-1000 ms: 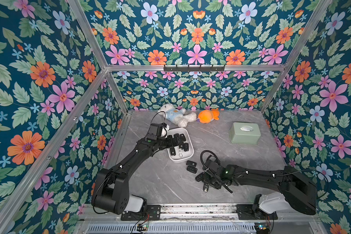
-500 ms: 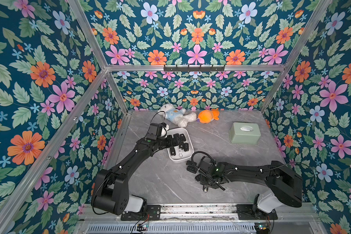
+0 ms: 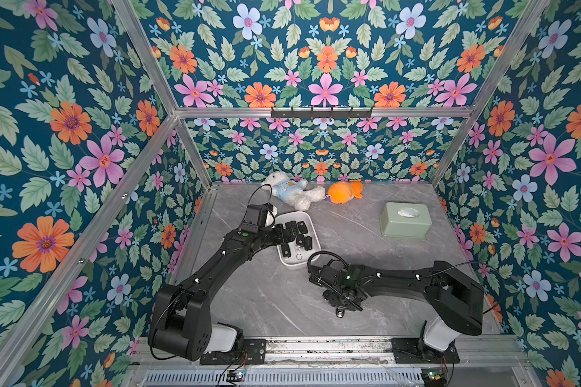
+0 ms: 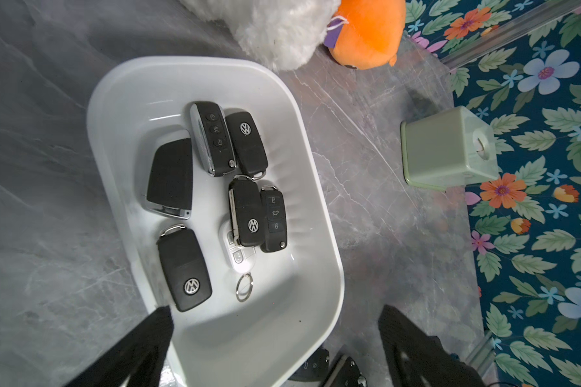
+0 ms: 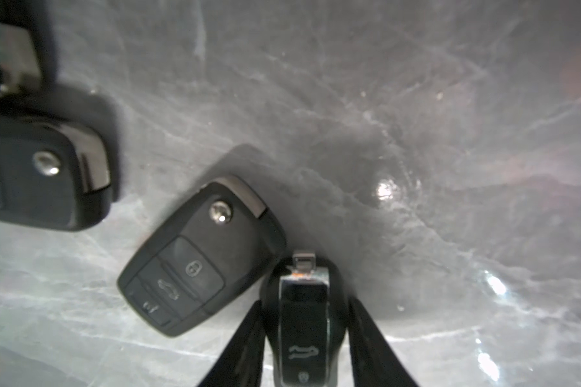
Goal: Place the car key into the storage box
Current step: Pick up the car key from the center of the board, then place the car key in the storage box.
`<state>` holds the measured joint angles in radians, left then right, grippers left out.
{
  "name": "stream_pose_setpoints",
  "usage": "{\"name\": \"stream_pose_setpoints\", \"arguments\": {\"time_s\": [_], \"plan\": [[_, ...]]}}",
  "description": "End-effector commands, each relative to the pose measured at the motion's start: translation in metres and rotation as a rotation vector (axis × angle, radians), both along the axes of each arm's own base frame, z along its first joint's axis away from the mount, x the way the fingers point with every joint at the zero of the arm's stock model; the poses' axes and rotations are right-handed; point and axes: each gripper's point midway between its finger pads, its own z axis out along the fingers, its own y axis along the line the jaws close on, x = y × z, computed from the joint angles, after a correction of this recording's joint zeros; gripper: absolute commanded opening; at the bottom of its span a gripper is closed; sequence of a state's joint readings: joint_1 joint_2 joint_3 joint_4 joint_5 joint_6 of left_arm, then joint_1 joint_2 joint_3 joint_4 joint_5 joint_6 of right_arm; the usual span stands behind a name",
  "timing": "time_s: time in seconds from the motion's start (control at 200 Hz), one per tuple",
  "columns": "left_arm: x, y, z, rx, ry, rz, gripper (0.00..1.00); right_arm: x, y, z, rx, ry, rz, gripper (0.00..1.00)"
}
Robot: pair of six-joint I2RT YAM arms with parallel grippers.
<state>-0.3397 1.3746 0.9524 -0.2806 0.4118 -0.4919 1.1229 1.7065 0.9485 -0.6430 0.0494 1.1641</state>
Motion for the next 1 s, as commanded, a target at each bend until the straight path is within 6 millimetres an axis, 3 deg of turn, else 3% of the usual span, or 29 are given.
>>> {"name": "stream_pose_setpoints", "arguments": {"time_s": [0.0, 0.255, 0.565, 0.595, 0.82, 0.995], "plan": [[0.002, 0.009, 0.000, 0.036, -0.019, 0.031, 0.99, 0.002, 0.001, -0.006, -0.001, -0.006, -0.007, 0.39], [0.007, 0.025, 0.002, 0.028, -0.024, 0.091, 1.00, 0.010, 0.008, 0.005, 0.010, -0.043, -0.005, 0.33], [0.015, 0.054, 0.003, 0.031, -0.024, 0.163, 0.99, 0.036, 0.007, 0.040, 0.012, -0.132, -0.023, 0.32], [0.015, 0.055, 0.002, 0.031, -0.023, 0.167, 0.99, 0.041, 0.010, 0.055, 0.049, -0.158, -0.029, 0.32], [0.014, 0.065, -0.007, 0.015, 0.004, 0.199, 0.99, 0.083, 0.018, 0.099, 0.109, -0.274, -0.042, 0.32], [0.010, 0.076, -0.022, -0.031, 0.058, 0.250, 1.00, 0.124, 0.038, 0.129, 0.168, -0.369, -0.025, 0.32]]}}
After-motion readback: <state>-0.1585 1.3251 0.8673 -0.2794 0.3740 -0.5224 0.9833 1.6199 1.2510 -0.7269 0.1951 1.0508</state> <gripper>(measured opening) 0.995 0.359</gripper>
